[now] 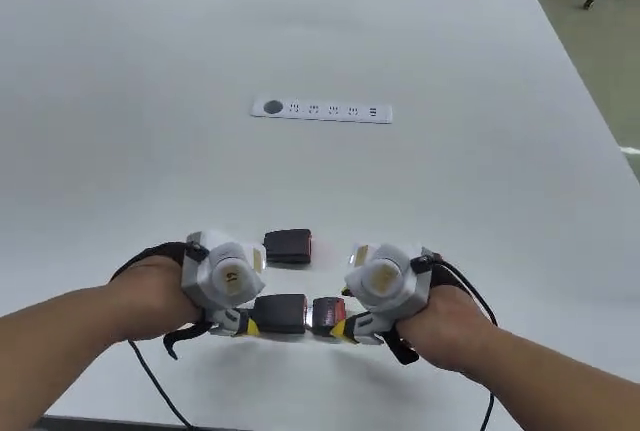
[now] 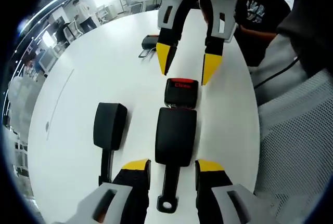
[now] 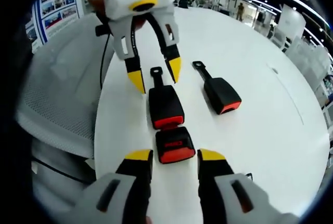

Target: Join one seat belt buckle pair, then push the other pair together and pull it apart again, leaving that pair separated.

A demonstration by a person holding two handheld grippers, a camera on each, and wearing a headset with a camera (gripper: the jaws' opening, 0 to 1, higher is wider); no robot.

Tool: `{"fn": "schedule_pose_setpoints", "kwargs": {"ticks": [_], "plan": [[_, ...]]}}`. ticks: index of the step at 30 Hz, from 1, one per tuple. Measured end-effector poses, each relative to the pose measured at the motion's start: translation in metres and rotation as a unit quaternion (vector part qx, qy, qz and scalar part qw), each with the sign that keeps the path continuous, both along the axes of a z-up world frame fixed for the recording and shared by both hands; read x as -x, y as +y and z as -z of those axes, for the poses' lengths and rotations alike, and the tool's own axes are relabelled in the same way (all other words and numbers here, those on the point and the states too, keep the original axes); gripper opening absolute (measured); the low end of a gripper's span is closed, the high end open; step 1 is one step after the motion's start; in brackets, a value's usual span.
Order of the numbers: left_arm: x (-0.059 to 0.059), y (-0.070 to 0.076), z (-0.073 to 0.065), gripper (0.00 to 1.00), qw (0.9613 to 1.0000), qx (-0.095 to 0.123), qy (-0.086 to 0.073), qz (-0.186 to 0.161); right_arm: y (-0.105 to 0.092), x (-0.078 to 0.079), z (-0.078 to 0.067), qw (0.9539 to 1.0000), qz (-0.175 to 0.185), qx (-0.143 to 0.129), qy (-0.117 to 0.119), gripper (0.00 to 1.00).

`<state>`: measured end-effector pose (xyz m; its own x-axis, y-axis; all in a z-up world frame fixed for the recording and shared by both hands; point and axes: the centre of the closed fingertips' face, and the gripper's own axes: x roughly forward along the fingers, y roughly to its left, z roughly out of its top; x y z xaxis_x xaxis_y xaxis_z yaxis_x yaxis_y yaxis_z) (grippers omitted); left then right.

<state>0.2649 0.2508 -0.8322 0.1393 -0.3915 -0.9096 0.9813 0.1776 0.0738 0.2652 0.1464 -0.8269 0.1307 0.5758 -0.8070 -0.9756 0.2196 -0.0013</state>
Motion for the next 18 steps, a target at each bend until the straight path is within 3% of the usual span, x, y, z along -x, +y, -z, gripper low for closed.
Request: {"fn": "schedule_pose_setpoints", "kwargs": {"ticks": [3, 6, 9, 12, 15, 18], "plan": [[0.003, 0.005, -0.011, 0.36, 0.9996, 0.015, -0.016, -0.016, -0.004, 0.002, -0.008, 0.9998, 0.016, -0.013, -0.006, 0.35], [0.009, 0.01, -0.018, 0.39, 0.9984, 0.031, -0.018, -0.044, -0.007, 0.008, -0.02, 0.9993, 0.023, -0.024, -0.016, 0.37], [0.018, 0.013, -0.031, 0.43, 0.9946, 0.066, -0.015, -0.078, -0.014, 0.016, -0.033, 0.999, 0.015, -0.023, -0.034, 0.42], [0.022, 0.014, -0.045, 0.47, 0.9907, 0.097, -0.026, -0.092, -0.024, 0.02, -0.048, 0.9982, 0.02, -0.031, -0.046, 0.46], [0.021, 0.02, -0.056, 0.55, 0.9859, 0.114, -0.035, -0.117, -0.035, 0.02, -0.061, 0.9966, 0.041, -0.045, -0.056, 0.51], [0.023, 0.019, -0.067, 0.65, 0.9812, 0.139, -0.043, -0.126, -0.046, 0.021, -0.068, 0.9934, 0.081, -0.064, -0.05, 0.55]]}}
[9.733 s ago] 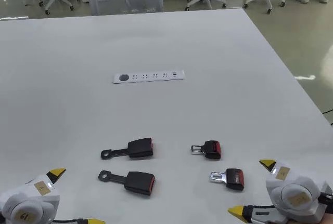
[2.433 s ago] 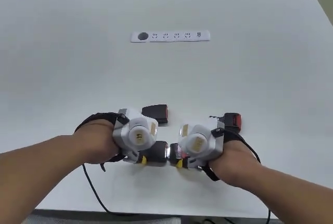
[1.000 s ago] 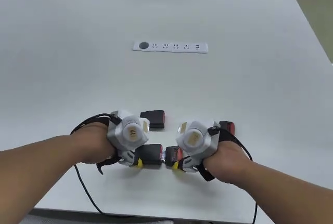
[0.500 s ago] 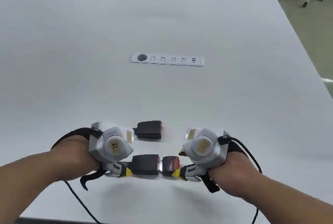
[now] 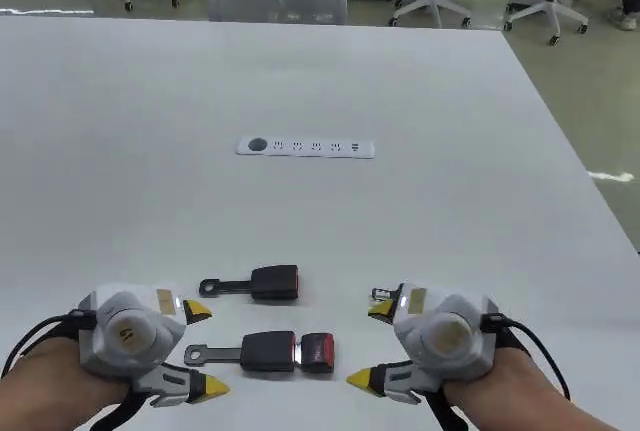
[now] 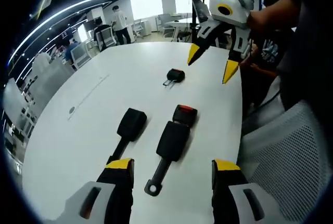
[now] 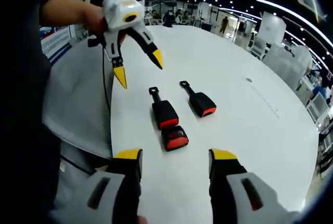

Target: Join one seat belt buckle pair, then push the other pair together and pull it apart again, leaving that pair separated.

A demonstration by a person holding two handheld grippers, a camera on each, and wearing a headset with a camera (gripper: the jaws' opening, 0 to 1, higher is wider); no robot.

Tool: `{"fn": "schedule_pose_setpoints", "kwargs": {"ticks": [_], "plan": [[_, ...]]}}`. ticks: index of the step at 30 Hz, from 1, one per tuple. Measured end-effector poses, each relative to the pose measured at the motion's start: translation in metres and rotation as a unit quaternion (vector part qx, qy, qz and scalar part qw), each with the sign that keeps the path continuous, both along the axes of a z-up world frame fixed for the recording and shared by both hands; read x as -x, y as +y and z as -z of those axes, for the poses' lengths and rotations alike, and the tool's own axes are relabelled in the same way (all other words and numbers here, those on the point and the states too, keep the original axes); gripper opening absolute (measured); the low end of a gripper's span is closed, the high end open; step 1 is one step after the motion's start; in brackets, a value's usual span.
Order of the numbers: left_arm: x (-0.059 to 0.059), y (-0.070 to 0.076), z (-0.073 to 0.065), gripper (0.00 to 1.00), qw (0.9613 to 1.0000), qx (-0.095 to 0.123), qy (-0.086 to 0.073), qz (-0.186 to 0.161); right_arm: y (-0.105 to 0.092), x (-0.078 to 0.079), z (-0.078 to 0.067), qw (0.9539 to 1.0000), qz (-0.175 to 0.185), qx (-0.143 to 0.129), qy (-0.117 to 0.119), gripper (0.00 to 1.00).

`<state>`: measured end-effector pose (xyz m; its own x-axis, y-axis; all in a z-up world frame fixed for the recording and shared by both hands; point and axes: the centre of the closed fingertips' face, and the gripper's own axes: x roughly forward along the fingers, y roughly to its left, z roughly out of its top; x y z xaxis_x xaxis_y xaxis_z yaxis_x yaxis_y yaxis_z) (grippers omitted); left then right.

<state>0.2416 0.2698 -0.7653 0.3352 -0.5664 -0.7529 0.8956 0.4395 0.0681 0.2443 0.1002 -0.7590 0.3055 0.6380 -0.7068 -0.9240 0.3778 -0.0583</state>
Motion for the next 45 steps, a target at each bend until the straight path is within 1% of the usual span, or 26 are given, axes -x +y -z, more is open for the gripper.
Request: {"fn": "schedule_pose_setpoints", "kwargs": {"ticks": [2, 3, 4, 5, 6, 8, 10, 11, 14, 16, 18, 19, 20, 22, 23, 24, 25, 26, 29, 31, 34, 37, 39, 40, 41, 45], "plan": [[0.002, 0.003, -0.005, 0.68, 1.0, 0.004, -0.002, -0.008, -0.009, 0.001, -0.002, 0.9999, 0.015, -0.003, 0.001, 0.64], [0.002, 0.005, -0.006, 0.68, 0.9999, 0.004, -0.003, -0.01, -0.012, 0.001, -0.003, 0.9997, 0.022, -0.003, -0.003, 0.67], [0.003, 0.007, -0.009, 0.68, 0.9999, 0.006, -0.008, -0.012, -0.017, 0.002, -0.004, 0.9996, 0.028, -0.002, -0.005, 0.7], [0.003, 0.007, -0.011, 0.7, 0.9998, 0.006, -0.01, -0.014, -0.02, 0.002, -0.004, 0.9994, 0.034, -0.002, -0.004, 0.73], [0.003, 0.009, -0.014, 0.71, 0.9997, 0.009, -0.012, -0.021, -0.024, 0.003, -0.005, 0.9992, 0.041, -0.003, -0.004, 0.75], [0.001, 0.015, -0.014, 0.76, 0.9993, 0.012, -0.018, -0.029, -0.033, 0.0, -0.006, 0.998, 0.063, -0.005, -0.007, 0.79], [0.002, 0.019, -0.017, 0.78, 0.999, 0.017, -0.019, -0.037, -0.04, -0.001, -0.007, 0.9971, 0.076, -0.009, -0.005, 0.8], [0.002, 0.022, -0.017, 0.79, 0.9988, 0.016, -0.019, -0.041, -0.043, -0.002, -0.007, 0.9965, 0.084, -0.008, -0.005, 0.82], [0.003, 0.031, -0.014, 0.83, 0.9984, 0.012, -0.017, -0.052, -0.052, -0.004, -0.007, 0.995, 0.1, -0.009, -0.004, 0.84], [0.001, 0.04, -0.014, 0.85, 0.9973, 0.012, -0.015, -0.071, -0.057, -0.005, -0.006, 0.9942, 0.107, -0.008, -0.006, 0.85], [-0.005, 0.051, -0.015, 0.9, 0.9941, 0.018, -0.021, -0.105, -0.064, -0.005, -0.003, 0.9932, 0.116, -0.002, -0.008, 0.87], [-0.005, 0.053, -0.015, 0.95, 0.9934, 0.021, -0.02, -0.111, -0.065, -0.006, -0.003, 0.9925, 0.122, -0.005, -0.006, 0.89], [-0.005, 0.055, -0.015, 0.98, 0.9929, 0.024, -0.017, -0.115, -0.067, -0.007, -0.003, 0.9915, 0.129, -0.009, -0.007, 0.91], [-0.001, 0.059, -0.011, 1.0, 0.9925, 0.028, -0.006, -0.119, -0.073, -0.014, -0.005, 0.9889, 0.146, -0.011, -0.025, 0.98], [0.001, 0.06, -0.008, 1.0, 0.9916, 0.031, 0.003, -0.126, -0.077, -0.019, -0.006, 0.9866, 0.158, -0.011, -0.039, 1.0], [0.001, 0.062, -0.007, 1.0, 0.9912, 0.028, 0.003, -0.129, -0.078, -0.019, -0.006, 0.9862, 0.16, -0.013, -0.04, 1.0], [0.001, 0.064, -0.005, 1.0, 0.991, 0.025, -0.001, -0.132, -0.079, -0.021, -0.006, 0.9854, 0.165, -0.017, -0.039, 1.0], [0.0, 0.067, -0.004, 1.0, 0.9906, 0.023, -0.007, -0.135, -0.079, -0.02, -0.004, 0.9849, 0.169, -0.02, -0.033, 1.0], [0.001, 0.066, -0.008, 1.0, 0.9895, 0.029, -0.008, -0.142, -0.08, -0.018, 0.0, 0.9846, 0.172, -0.016, -0.028, 1.0], [0.001, 0.065, -0.007, 1.0, 0.9894, 0.024, -0.015, -0.143, -0.08, -0.016, 0.004, 0.9837, 0.178, -0.016, -0.021, 1.0], [0.002, 0.061, -0.004, 1.0, 0.99, 0.019, -0.016, -0.139, -0.079, -0.015, 0.005, 0.9822, 0.186, -0.021, -0.017, 1.0], [0.005, 0.054, -0.002, 1.0, 0.9909, 0.017, -0.015, -0.133, -0.078, -0.014, 0.006, 0.9817, 0.188, -0.024, -0.019, 1.0], [0.006, 0.05, 0.002, 1.0, 0.9908, 0.013, -0.01, -0.134, -0.081, -0.015, 0.006, 0.9792, 0.2, -0.023, -0.022, 1.0], [0.009, 0.047, 0.004, 1.0, 0.9916, 0.012, -0.008, -0.128, -0.082, -0.017, 0.003, 0.9777, 0.206, -0.026, -0.029, 1.0], [0.009, 0.045, 0.004, 1.0, 0.9921, 0.011, -0.008, -0.125, -0.082, -0.017, 0.002, 0.9774, 0.207, -0.028, -0.031, 1.0], [0.009, 0.04, 0.008, 1.0, 0.9926, 0.012, -0.005, -0.121, -0.082, -0.019, 0.002, 0.9762, 0.212, -0.032, -0.029, 1.0]]}}
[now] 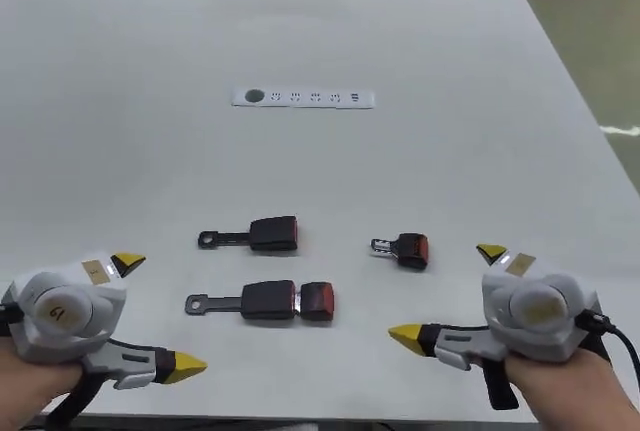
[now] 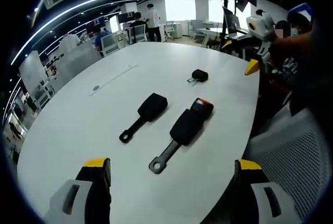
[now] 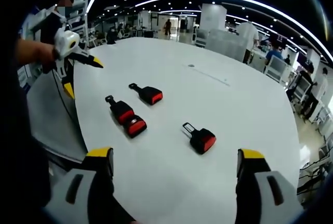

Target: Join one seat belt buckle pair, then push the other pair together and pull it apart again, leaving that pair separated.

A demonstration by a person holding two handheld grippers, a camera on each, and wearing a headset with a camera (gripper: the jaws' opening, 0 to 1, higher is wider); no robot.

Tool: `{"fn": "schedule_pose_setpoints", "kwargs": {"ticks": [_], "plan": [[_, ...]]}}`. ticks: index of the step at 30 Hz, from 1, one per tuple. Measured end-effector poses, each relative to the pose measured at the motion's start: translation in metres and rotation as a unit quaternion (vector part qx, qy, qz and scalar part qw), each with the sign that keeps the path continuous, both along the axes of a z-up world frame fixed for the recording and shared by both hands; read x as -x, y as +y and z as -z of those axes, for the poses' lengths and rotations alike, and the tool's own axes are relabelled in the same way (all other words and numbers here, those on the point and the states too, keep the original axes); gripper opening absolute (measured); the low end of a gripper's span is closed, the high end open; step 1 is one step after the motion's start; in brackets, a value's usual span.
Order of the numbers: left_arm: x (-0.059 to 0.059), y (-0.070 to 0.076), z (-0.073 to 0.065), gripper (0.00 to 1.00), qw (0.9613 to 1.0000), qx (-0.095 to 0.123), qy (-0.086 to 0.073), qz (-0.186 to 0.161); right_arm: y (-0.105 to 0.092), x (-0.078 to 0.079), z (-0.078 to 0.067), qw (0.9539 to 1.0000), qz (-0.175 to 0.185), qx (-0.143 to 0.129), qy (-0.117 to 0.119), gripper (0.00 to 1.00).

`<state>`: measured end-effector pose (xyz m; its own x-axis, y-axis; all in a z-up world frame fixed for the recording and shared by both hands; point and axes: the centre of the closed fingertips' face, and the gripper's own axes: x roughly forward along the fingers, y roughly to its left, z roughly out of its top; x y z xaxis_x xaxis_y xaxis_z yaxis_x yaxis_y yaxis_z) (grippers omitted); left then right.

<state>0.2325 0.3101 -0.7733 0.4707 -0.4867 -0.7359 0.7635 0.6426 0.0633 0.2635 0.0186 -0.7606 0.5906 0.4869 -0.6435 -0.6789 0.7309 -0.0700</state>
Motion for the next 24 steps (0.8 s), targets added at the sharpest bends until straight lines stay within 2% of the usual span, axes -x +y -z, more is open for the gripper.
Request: {"fn": "schedule_pose_setpoints", "kwargs": {"ticks": [7, 16, 24], "plan": [[-0.001, -0.003, -0.005, 1.0, 1.0, -0.005, -0.002, -0.003, -0.004, -0.001, 0.007, 0.9994, 0.028, -0.016, 0.013, 0.99], [-0.001, -0.001, -0.012, 1.0, 0.9999, -0.009, -0.001, -0.013, -0.005, -0.002, 0.012, 0.9996, 0.019, -0.015, 0.017, 0.99], [-0.001, -0.005, -0.017, 1.0, 0.9996, -0.015, -0.002, -0.022, -0.011, -0.005, 0.012, 0.9997, 0.003, -0.011, 0.02, 0.98]]}}
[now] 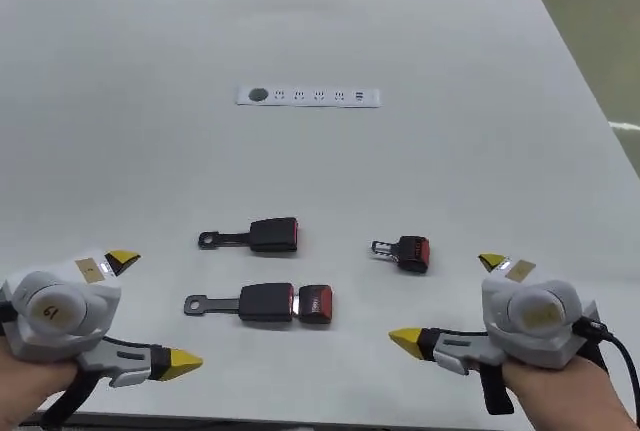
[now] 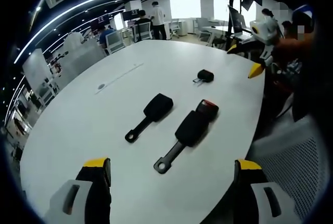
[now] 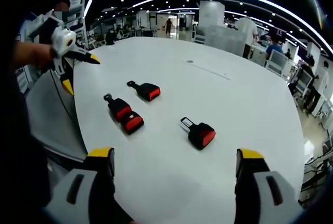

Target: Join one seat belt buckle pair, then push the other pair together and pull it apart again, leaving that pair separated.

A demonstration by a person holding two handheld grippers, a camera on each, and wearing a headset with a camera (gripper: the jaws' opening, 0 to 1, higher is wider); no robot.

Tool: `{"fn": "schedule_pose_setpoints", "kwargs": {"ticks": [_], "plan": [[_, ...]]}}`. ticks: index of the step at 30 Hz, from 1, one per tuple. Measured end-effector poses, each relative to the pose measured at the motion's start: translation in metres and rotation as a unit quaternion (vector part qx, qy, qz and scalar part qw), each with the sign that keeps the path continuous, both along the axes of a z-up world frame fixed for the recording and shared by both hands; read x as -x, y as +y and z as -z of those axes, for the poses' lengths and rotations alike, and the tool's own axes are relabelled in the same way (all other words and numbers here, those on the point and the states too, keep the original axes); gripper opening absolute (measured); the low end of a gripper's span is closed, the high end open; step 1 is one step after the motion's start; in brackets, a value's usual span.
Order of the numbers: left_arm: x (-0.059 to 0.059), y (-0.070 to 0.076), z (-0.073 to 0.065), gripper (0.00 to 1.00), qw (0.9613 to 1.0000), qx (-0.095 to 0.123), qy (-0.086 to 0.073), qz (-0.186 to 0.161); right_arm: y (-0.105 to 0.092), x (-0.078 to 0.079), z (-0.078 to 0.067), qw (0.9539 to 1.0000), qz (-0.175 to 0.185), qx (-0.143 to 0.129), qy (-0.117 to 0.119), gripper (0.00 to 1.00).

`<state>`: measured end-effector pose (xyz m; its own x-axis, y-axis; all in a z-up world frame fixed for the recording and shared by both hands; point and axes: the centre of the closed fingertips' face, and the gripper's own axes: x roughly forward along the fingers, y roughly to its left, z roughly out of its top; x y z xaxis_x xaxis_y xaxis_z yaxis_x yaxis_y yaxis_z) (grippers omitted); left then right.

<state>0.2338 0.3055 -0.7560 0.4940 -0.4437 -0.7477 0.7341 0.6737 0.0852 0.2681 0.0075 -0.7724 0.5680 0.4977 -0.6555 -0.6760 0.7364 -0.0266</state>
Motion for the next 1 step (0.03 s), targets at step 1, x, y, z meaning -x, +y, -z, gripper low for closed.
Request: {"fn": "schedule_pose_setpoints", "kwargs": {"ticks": [1], "plan": [[-0.0003, -0.0012, -0.0013, 1.0, 1.0, -0.001, 0.0, -0.001, -0.0011, 0.0006, 0.0, 1.0, -0.002, -0.001, 0.002, 0.98]]}}
